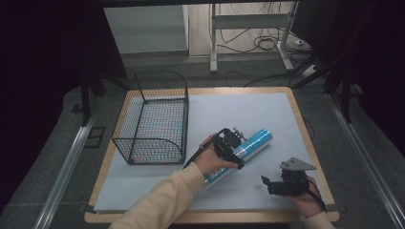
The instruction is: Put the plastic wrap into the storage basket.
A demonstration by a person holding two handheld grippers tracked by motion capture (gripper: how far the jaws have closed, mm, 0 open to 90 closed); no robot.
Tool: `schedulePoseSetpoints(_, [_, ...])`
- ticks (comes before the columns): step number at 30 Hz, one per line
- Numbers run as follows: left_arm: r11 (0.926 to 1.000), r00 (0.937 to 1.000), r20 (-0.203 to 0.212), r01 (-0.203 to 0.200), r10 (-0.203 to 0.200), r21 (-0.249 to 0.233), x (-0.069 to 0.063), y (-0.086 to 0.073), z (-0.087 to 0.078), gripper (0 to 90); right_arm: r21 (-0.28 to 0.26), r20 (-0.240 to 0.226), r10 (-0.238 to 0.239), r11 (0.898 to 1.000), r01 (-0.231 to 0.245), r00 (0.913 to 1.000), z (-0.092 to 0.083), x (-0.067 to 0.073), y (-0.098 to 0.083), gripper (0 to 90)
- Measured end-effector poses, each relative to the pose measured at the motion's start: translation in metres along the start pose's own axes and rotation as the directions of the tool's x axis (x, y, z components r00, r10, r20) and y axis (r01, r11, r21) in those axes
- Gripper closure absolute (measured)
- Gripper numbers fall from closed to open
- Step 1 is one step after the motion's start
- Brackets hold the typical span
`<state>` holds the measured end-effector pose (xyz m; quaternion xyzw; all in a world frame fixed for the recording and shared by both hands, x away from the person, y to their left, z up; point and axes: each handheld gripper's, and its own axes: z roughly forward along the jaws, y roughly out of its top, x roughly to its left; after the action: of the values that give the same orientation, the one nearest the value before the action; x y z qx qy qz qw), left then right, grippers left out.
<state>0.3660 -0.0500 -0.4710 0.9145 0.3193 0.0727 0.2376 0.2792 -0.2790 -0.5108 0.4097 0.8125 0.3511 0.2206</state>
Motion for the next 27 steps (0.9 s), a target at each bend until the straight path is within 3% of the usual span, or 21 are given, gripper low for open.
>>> schedulePoseSetpoints(13, [0.9976,0.9999,-0.012,-0.008,0.009,0.069,-0.003,0.017,0.024,17.2,0.002,0.0,0.001,1.0,-0.001,1.0,0.001,0.0,0.0,8.0])
schedulePoseSetpoints(17, [0.9937,0.9998,-0.016,-0.005,0.007,0.112,-0.002,0.019,0.032,19.2,0.003,-0.002,0.001,1.0,-0.001,1.0,0.001,0.0,0.0,8.0])
schedulePoseSetpoints(27, [0.9824,0.9998,0.022,-0.003,-0.001,0.187,-0.001,0.023,0.046,28.4,0.0,0.0,0.001,1.0,-0.001,1.0,0.0,-0.001,0.0,8.0])
